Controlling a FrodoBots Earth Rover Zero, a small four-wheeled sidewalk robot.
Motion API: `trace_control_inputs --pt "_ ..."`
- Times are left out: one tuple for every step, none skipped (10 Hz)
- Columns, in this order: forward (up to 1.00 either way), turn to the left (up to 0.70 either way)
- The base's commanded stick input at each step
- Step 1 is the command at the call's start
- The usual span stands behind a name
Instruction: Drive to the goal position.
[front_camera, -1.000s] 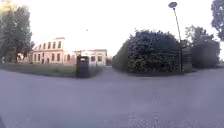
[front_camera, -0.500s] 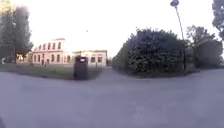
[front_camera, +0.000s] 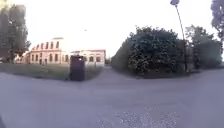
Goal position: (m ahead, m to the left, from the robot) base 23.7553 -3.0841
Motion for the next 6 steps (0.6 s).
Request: trace_control_inputs --pt "0.5 0.0" --pt "0.5 0.0" --pt "0.5 0.0" --pt "0.5 0.0" --pt "0.5 0.0" --pt "0.5 0.0"
